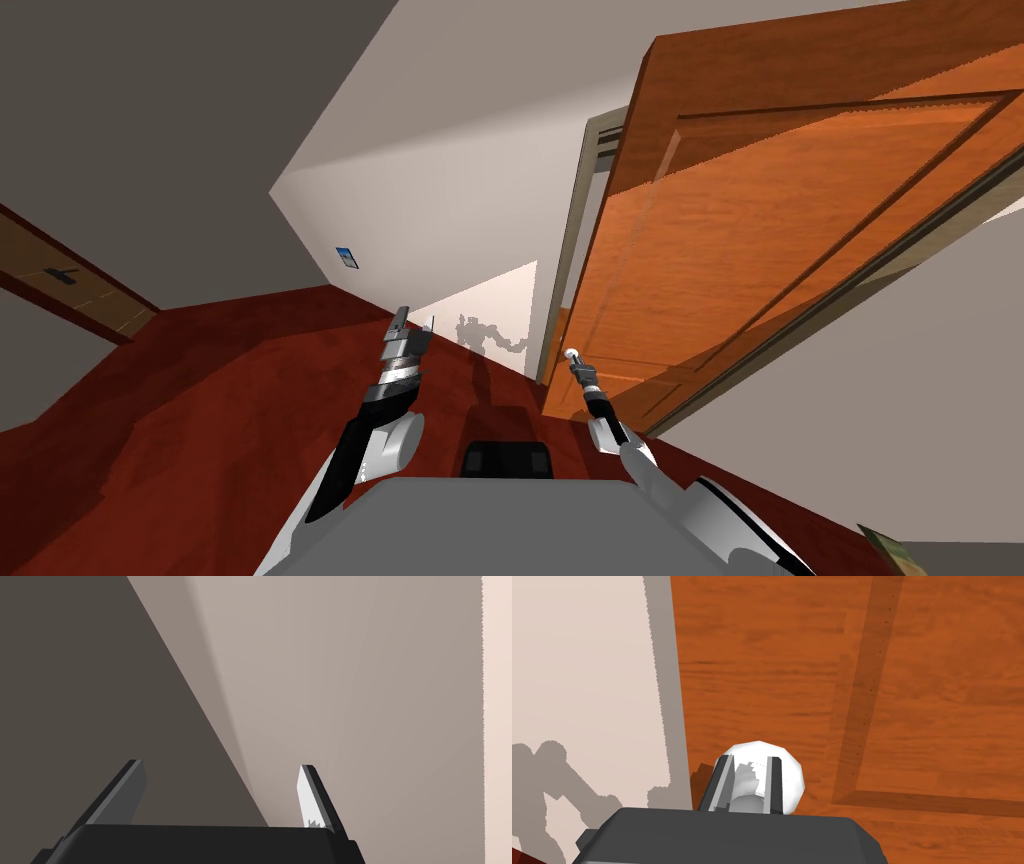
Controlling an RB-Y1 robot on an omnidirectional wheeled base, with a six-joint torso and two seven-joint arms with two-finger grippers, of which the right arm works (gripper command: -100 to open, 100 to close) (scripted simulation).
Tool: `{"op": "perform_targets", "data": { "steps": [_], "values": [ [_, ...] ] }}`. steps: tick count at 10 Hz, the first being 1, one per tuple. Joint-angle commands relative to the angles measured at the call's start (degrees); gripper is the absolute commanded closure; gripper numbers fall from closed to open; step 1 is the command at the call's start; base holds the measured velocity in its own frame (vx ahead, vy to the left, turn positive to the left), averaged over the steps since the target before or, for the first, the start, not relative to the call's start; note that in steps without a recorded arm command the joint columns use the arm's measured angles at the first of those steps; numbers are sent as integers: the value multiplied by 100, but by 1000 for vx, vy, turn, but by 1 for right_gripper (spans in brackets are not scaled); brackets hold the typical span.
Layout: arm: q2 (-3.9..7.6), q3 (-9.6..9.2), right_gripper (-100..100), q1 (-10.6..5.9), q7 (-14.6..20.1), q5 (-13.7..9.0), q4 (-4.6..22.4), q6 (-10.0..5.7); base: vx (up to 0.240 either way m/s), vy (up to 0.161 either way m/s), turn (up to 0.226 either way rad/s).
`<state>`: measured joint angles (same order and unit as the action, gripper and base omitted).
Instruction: Pull the door open
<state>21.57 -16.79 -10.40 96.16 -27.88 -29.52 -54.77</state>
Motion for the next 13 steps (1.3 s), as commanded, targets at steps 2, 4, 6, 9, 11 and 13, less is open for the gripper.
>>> {"op": "perform_targets", "data": {
  "steps": [2, 4, 6, 9, 11, 13],
  "values": [
    [-33, -51, 100, 171, -17, 15, -121, 109, -23, 5, -11],
    [124, -224, 100, 310, 223, 78, -124, -2, -117, -44, 162],
    [217, -327, 100, 394, 366, 116, -126, -68, -162, -40, 81],
    [273, -389, 100, 443, 451, 138, -127, -108, -149, -41, 45],
    [369, -495, 100, 529, 597, 177, -129, -176, -63, -11, 45],
    [369, -495, 100, 529, 597, 177, -129, -176, -98, -44, 53]
  ]
}}
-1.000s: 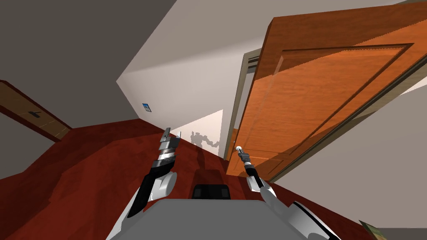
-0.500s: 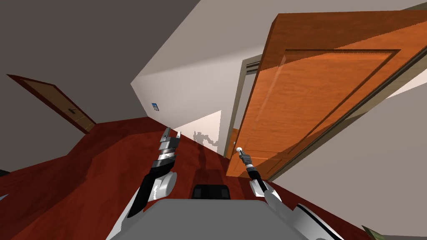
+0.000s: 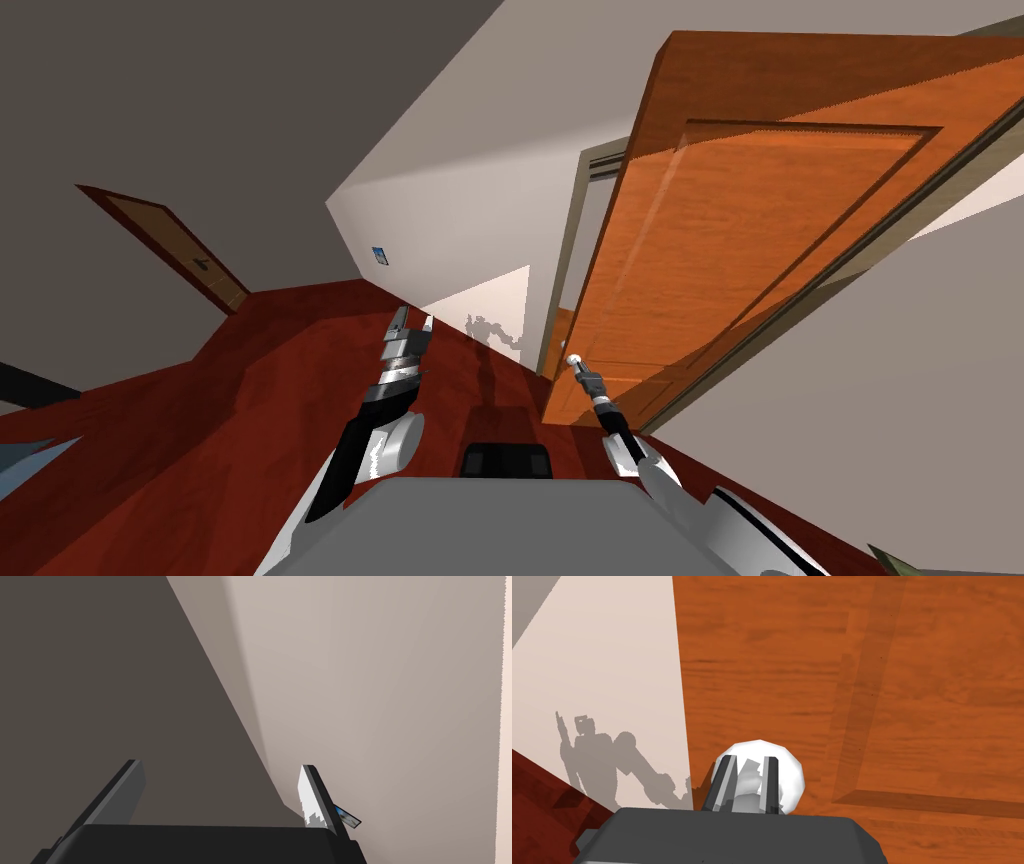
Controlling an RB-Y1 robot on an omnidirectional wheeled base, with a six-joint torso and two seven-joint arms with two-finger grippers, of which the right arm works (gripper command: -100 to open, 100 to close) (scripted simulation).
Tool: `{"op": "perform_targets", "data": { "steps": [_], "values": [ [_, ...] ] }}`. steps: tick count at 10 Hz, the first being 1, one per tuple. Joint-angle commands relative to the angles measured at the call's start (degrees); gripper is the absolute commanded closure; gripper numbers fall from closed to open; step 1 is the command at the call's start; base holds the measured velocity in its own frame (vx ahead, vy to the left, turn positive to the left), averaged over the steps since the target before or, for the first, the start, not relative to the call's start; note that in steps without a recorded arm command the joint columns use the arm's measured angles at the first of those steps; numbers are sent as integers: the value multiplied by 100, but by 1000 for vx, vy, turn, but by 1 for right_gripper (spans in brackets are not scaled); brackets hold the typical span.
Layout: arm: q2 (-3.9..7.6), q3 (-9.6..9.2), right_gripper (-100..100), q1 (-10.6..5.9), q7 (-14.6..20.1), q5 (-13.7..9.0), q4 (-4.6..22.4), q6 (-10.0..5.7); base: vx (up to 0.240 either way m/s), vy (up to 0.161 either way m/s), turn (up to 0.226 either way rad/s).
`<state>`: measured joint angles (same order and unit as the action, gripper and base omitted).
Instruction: Pull the door open
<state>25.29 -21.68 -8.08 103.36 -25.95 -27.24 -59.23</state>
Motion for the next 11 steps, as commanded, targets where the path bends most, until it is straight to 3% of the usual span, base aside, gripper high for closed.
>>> {"op": "perform_targets", "data": {
  "steps": [1, 3, 4, 6, 8, 11],
  "values": [
    [-4, -6, 100, 286, -122, -16, -286, 270, -9, 0, -10],
    [58, 42, 100, 239, -119, -35, -447, 206, -2, 5, -16],
    [150, -68, 100, 335, -13, 26, -476, 78, -174, -36, 146],
    [194, -132, 100, 387, 54, 60, -467, 10, -195, -97, 123],
    [313, -309, 100, 533, 237, 154, -440, -178, -183, -34, 83],
    [378, -406, 100, 612, 337, 205, -426, -281, -167, -78, 87]
  ]
}}
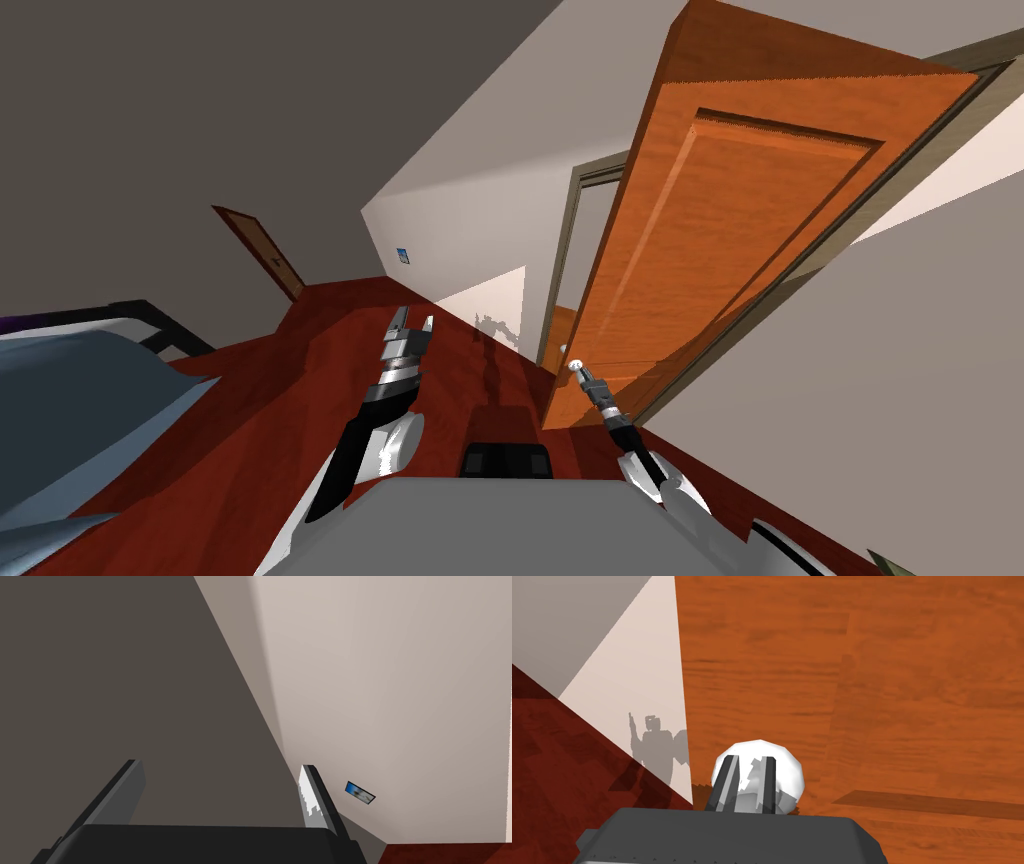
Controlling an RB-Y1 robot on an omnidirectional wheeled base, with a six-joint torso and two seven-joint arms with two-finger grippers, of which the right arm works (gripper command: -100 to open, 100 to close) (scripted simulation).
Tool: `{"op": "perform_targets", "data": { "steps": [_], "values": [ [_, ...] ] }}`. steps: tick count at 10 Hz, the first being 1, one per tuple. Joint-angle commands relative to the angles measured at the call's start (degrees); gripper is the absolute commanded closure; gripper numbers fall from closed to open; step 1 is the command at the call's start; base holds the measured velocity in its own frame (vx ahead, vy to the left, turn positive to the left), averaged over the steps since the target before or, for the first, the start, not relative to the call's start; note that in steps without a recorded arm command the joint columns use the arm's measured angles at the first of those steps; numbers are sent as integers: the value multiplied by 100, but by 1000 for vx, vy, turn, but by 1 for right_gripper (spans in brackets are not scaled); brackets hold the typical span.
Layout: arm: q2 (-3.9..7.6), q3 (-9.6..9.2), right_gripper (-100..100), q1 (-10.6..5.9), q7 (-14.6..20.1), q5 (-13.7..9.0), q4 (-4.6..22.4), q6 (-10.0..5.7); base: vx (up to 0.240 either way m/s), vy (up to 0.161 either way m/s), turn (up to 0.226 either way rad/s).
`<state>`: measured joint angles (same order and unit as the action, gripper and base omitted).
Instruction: Pull the door open
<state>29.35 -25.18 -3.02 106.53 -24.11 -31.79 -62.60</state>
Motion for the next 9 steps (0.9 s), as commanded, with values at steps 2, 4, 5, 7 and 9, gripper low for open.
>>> {"op": "perform_targets", "data": {
  "steps": [2, 4, 5, 7, 9],
  "values": [
    [46, -164, 100, 195, 131, 78, 46, -59, -160, -55, 73],
    [120, -133, 100, 118, 175, 71, 48, -247, -111, -30, 75],
    [128, -147, 100, 133, 191, 79, 65, -273, -207, -86, 187],
    [144, -179, 100, 164, 225, 96, 103, -331, -158, -81, 95],
    [180, -249, 100, 234, 301, 133, 188, -460, -110, -47, 103]
  ]
}}
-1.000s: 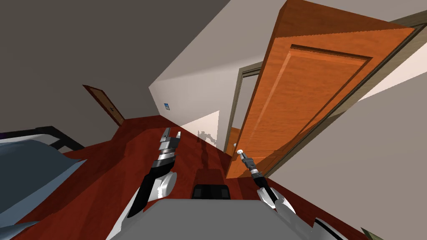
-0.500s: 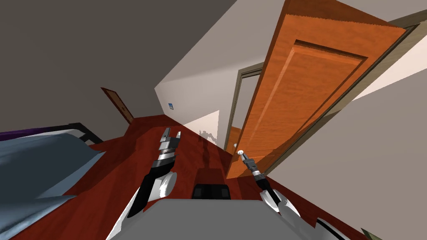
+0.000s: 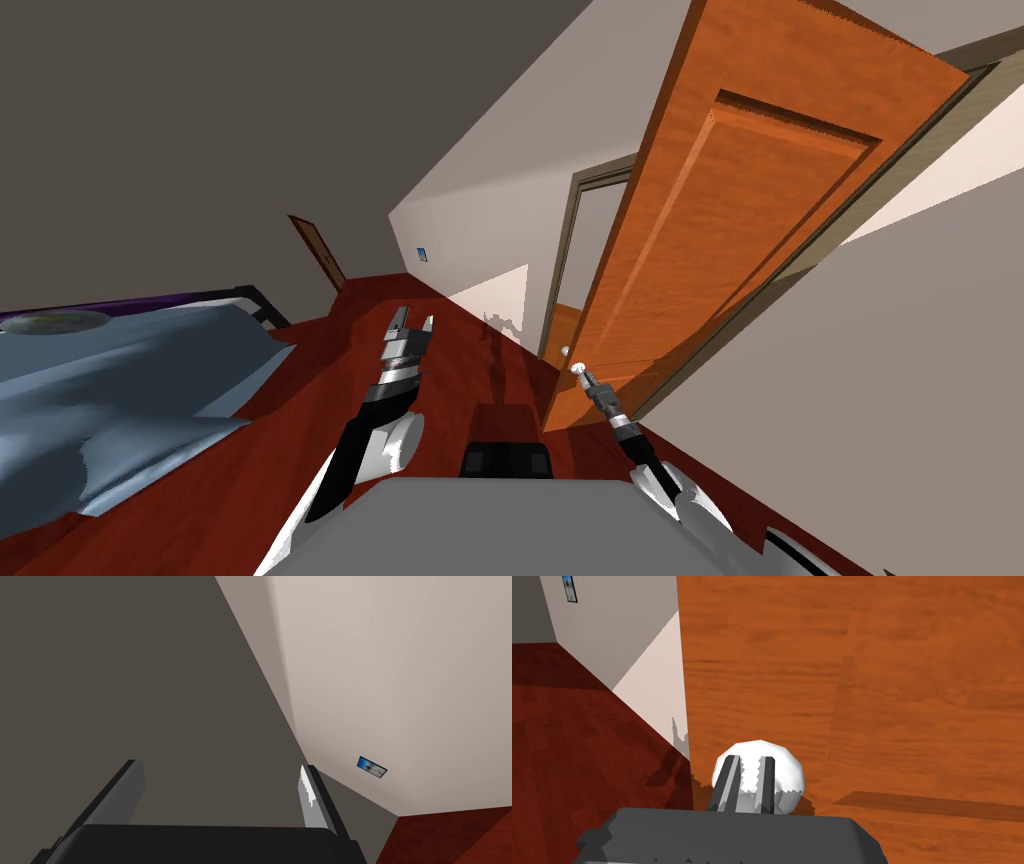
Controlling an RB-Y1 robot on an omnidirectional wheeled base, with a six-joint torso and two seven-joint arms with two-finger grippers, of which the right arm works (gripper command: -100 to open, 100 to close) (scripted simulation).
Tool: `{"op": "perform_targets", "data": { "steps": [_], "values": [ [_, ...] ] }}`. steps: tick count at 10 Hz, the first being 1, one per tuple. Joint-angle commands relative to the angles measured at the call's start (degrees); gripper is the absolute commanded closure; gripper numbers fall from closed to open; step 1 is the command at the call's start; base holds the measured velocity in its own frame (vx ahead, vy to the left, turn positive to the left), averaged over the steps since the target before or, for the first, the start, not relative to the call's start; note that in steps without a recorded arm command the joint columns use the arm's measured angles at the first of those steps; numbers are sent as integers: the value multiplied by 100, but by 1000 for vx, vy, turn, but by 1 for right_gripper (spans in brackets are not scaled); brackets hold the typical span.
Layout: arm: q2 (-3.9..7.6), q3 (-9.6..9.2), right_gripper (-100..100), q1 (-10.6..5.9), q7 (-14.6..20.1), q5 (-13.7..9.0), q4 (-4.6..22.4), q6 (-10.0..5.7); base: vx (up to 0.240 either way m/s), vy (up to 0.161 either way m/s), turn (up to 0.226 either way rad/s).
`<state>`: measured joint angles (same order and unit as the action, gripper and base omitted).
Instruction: Pull the door open
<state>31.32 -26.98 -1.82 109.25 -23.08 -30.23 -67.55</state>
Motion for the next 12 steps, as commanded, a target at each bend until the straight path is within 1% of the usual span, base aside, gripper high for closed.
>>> {"op": "perform_targets", "data": {
  "steps": [1, 2, 3, 4, 5, 8, 9, 10, 12],
  "values": [
    [0, -105, 100, 150, 68, 49, 74, -31, -213, -89, 223],
    [0, -105, 100, 150, 68, 49, 6, -31, -141, -79, 65],
    [0, -105, 100, 150, 68, 49, 74, -31, -56, -35, -16],
    [33, -170, 100, 214, 137, 83, 152, -150, -127, -68, 217],
    [40, -183, 100, 227, 151, 90, 168, -174, -183, -101, 171],
    [46, -195, 100, 239, 165, 97, 182, -197, -77, -25, 7],
    [102, -136, 100, 171, 168, 67, 128, -310, -24, 1, -13],
    [51, -28, 100, 152, 59, 28, 65, -243, -80, -34, 177],
    [-31, 93, 100, 131, -67, -14, 36, -153, -144, -91, 222]
  ]
}}
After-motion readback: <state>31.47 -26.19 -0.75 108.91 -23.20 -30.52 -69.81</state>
